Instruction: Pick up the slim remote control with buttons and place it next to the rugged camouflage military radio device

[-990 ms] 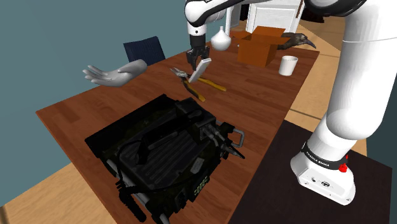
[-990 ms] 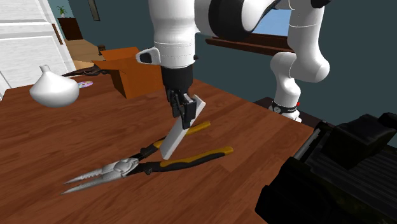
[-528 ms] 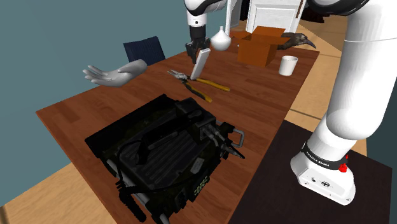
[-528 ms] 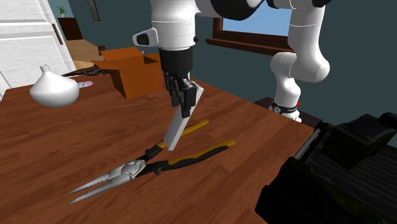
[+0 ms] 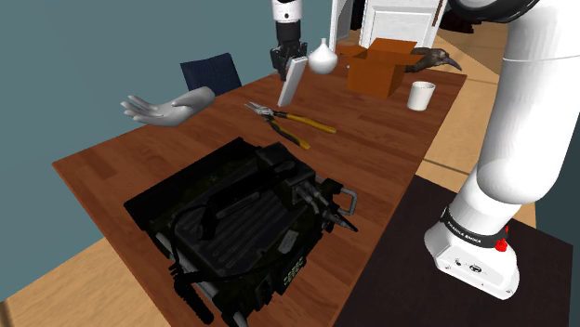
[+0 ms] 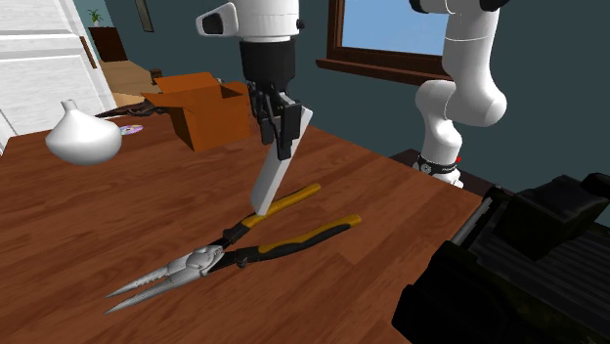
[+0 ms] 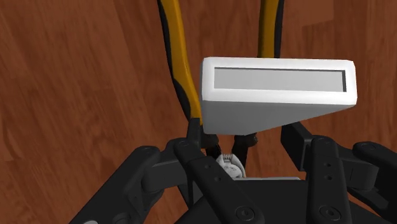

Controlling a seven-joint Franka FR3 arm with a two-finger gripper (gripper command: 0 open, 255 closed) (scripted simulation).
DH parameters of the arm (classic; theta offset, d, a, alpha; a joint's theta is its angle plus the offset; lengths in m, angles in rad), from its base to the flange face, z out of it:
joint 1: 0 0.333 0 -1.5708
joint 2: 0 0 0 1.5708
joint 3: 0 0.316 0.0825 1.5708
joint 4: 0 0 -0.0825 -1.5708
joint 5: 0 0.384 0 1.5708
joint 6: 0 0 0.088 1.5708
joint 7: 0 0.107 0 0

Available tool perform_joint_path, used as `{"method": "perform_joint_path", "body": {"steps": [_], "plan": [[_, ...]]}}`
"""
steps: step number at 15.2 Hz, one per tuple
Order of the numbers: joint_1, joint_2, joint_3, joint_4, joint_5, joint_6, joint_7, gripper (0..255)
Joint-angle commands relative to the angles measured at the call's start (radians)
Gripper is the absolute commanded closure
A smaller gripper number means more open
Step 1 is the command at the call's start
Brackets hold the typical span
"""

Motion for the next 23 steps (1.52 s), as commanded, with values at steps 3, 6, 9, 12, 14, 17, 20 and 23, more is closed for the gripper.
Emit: {"method": "perform_joint_path", "body": {"steps": [3,6,9,12,14,17,20,23], "plan": [[0.001,0.004,0.0,0.061,0.0,-0.057,0.0,255],[0.002,0.011,0.001,0.112,0.0,-0.1,-0.001,255],[0.002,0.022,0.001,0.167,-0.001,-0.146,-0.001,255],[0.003,0.036,0.001,0.229,-0.001,-0.193,-0.002,255],[0.004,0.047,0.001,0.273,-0.002,-0.226,-0.002,255],[0.022,-0.026,0.012,0.177,-0.001,-0.204,0.028,255],[0.049,-0.128,0.031,0.039,0.003,-0.168,0.075,255],[0.075,-0.217,0.053,-0.075,0.009,-0.144,0.125,255]]}}
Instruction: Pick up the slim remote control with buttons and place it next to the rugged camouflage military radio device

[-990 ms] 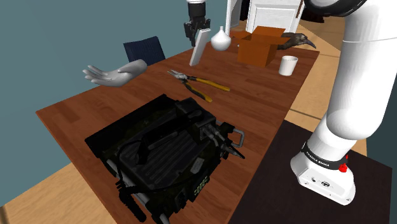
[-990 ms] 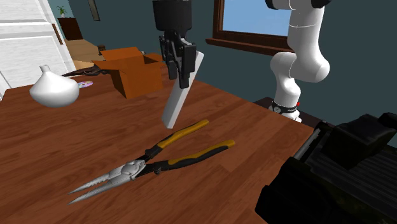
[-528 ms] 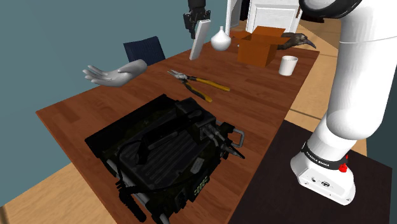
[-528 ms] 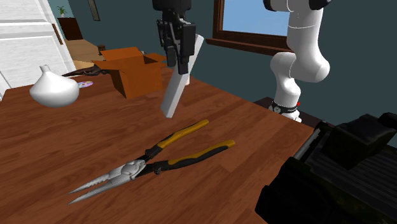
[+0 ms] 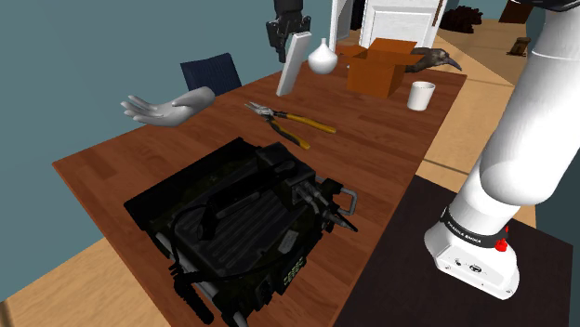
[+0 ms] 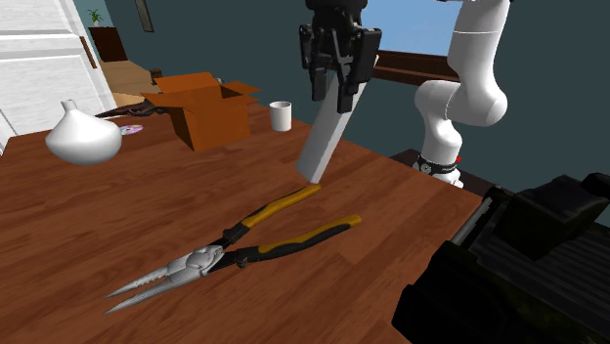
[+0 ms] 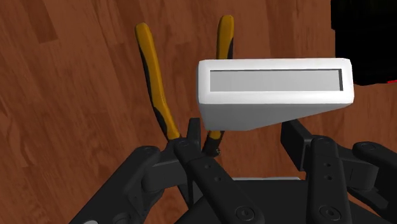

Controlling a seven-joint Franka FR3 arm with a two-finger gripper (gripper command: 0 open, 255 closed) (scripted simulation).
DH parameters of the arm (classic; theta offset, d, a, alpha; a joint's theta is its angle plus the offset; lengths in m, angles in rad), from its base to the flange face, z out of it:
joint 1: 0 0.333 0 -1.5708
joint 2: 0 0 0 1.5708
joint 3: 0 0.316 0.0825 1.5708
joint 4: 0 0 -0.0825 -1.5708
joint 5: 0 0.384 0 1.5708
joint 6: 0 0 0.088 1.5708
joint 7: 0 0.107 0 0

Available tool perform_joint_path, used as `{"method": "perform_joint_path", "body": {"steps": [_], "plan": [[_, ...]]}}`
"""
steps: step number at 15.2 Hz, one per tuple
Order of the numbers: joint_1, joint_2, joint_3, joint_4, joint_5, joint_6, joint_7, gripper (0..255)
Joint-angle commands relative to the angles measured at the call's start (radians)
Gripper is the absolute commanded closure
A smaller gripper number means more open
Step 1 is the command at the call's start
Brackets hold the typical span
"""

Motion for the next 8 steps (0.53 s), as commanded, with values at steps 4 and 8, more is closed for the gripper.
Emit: {"method": "perform_joint_path", "body": {"steps": [4,8], "plan": [[0.044,-0.139,0.042,-0.169,0.015,0.031,0.088,255],[0.078,-0.226,0.081,-0.265,0.033,0.04,0.158,255]]}}
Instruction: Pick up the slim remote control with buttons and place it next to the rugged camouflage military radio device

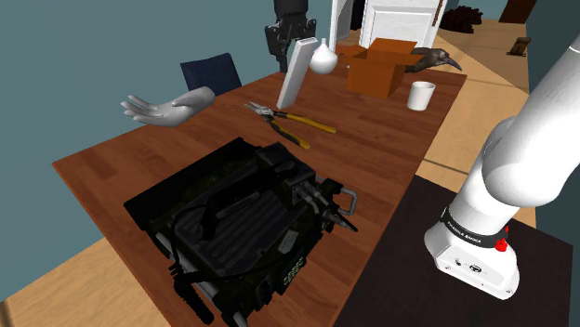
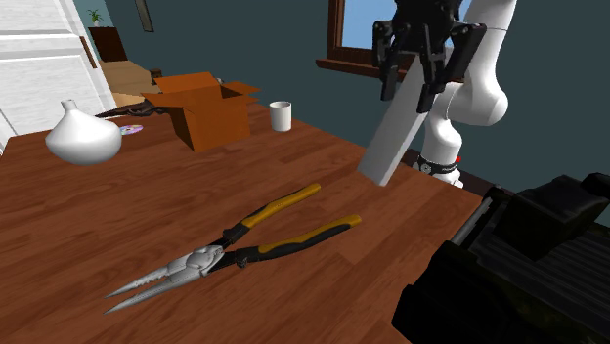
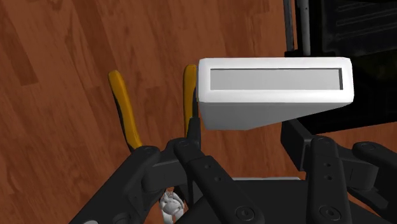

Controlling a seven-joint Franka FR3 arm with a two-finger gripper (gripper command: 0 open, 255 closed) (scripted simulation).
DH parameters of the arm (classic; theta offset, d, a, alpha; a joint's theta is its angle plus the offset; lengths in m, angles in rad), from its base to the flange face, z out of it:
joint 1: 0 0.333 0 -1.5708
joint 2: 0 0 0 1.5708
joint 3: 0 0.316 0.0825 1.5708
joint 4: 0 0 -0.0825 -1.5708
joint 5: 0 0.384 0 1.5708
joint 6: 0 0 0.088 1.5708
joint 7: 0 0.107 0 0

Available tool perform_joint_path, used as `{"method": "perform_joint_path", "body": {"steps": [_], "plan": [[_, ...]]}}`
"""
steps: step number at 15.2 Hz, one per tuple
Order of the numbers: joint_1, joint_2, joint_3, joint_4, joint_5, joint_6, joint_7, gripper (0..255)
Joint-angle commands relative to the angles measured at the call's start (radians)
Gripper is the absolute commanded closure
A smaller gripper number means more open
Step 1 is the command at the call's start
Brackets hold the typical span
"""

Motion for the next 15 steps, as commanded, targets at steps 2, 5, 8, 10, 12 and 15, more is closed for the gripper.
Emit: {"method": "perform_joint_path", "body": {"steps": [2,5,8,10,12,15], "plan": [[0.009,-0.027,0.011,-0.068,0.006,0.041,0.019,255],[0.009,-0.032,0.011,-0.114,0.007,0.082,0.019,255],[0.01,-0.035,0.011,-0.158,0.007,0.123,0.019,255],[0.01,-0.036,0.011,-0.186,0.008,0.15,0.019,255],[0.01,-0.036,0.012,-0.212,0.008,0.177,0.019,255],[0.01,-0.034,0.012,-0.251,0.008,0.217,0.02,255]]}}
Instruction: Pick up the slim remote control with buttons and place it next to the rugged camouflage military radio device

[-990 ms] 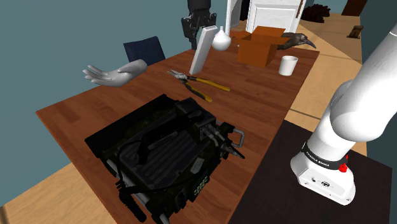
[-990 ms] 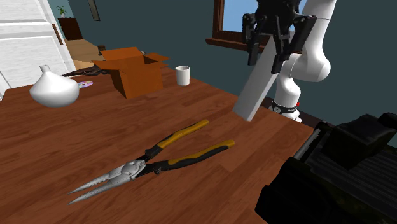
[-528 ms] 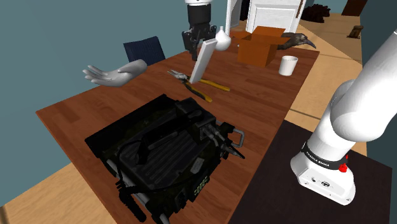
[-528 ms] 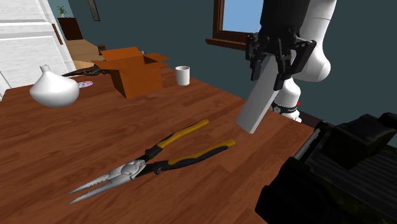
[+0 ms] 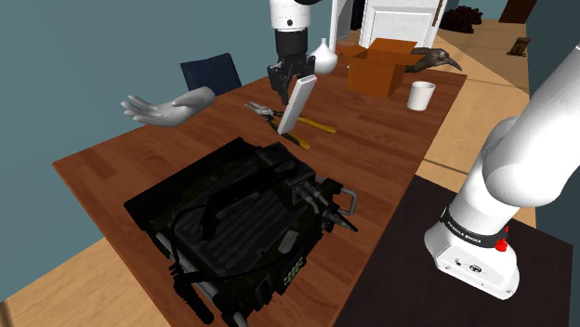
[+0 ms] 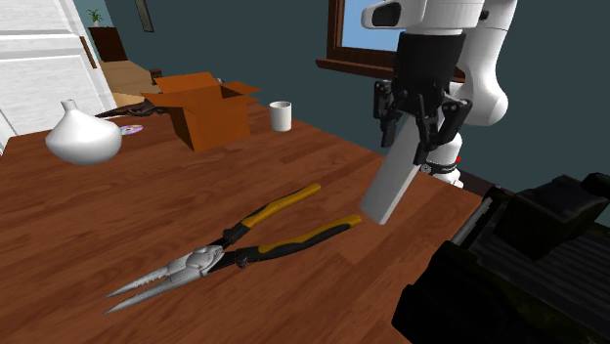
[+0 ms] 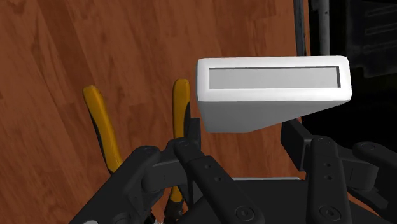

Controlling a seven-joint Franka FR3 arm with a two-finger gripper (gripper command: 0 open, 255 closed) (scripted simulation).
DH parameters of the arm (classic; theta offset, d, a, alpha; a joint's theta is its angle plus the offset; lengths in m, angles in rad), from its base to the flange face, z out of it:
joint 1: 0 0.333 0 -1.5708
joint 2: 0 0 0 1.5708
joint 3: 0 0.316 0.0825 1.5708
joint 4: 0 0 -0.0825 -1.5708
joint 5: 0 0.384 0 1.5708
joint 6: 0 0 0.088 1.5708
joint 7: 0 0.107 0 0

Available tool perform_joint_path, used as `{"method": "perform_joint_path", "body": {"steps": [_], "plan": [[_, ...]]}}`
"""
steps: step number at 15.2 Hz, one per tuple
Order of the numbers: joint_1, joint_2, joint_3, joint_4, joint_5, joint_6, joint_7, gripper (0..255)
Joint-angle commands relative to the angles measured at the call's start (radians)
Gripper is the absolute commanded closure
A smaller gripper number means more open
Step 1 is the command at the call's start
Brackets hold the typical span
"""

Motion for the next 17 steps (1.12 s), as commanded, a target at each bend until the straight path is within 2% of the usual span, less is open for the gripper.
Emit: {"method": "perform_joint_path", "body": {"steps": [1,17], "plan": [[0.0,0.002,0.0,-0.022,0.0,0.025,0.0,255],[0.002,0.047,0.005,-0.192,-0.007,0.239,0.008,255]]}}
